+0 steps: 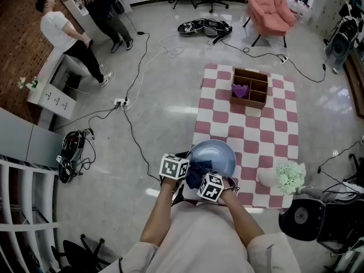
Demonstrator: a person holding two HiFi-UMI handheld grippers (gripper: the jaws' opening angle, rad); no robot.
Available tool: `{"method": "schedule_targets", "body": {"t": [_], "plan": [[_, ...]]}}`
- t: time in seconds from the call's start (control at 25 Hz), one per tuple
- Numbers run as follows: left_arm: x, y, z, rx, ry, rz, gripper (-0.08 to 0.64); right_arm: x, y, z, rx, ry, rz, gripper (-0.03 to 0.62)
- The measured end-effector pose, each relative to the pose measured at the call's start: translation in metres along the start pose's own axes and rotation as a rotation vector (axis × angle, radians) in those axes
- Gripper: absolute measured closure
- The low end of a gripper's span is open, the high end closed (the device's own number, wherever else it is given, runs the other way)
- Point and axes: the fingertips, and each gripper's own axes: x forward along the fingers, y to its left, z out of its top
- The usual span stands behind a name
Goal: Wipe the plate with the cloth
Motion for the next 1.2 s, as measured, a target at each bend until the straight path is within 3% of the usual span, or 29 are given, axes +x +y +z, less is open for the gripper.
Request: {"method": "schedule_targets", "body": {"t": [0.6, 1.0, 1.2], "plan": [[-0.002, -0.001, -0.002, 0.014, 0.012, -0.011, 0.534, -0.012, -0.034, 0.016, 0.02, -0.048, -0.079, 0.506], [-0.005, 0.002, -0.008, 0.014, 0.02, -0.011, 0.534, -0.025, -0.064, 0.008, 0.058, -0.053, -0.182, 0.499], [-0.007, 0.003, -0.015, -0.002, 0.026, -0.007, 0.534, -0.03, -0.082, -0.002, 0.121, -0.069, -0.236, 0.499]]}}
